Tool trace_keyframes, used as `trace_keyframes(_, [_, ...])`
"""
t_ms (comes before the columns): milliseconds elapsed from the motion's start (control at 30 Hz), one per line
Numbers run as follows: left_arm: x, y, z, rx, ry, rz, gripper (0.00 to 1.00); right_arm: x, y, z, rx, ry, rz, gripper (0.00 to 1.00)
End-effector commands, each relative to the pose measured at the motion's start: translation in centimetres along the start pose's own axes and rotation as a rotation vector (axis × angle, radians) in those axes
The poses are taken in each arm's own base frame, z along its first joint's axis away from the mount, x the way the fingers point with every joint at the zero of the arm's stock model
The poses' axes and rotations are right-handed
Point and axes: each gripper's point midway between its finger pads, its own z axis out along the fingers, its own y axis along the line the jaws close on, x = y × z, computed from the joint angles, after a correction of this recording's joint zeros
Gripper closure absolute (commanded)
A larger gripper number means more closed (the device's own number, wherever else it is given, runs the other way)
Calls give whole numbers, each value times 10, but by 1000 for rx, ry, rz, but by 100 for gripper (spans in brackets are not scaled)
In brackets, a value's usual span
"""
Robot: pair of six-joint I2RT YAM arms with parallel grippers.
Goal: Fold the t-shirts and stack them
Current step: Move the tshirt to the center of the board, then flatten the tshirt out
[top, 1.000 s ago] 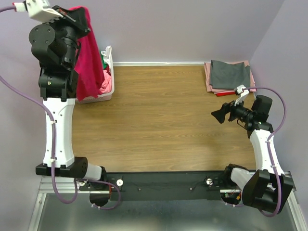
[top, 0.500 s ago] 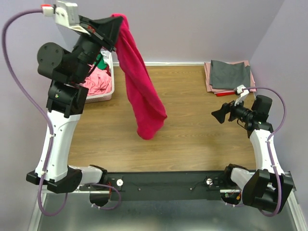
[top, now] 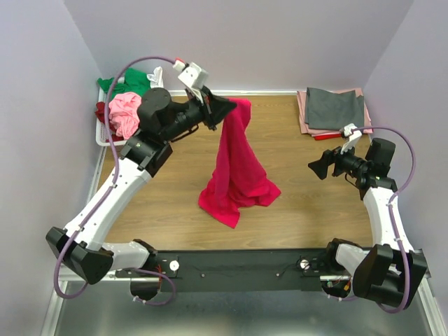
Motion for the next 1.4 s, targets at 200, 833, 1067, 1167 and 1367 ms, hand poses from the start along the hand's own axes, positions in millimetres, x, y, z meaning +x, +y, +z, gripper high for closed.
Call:
trace_keyframes(200, [62,1,-22,12,61,0,100,-2,-3,-1,1,6,-6,0])
trace_keyframes(833, [188,106,-100,-650,315,-159,8,38,58,5,-420,114,39,0])
trace_keyframes(1067, [203,74,-128,-563,259,-294,7,71,103,47,-569,354,-61,0])
trace_keyframes(1167, [225,65,-136,-540,263,-374,8,80,100,64,-548,443,-35,0])
trace_keyframes(1367, [243,50,-135,-441,294,-412,8,110,92,99,-486,626,22,5])
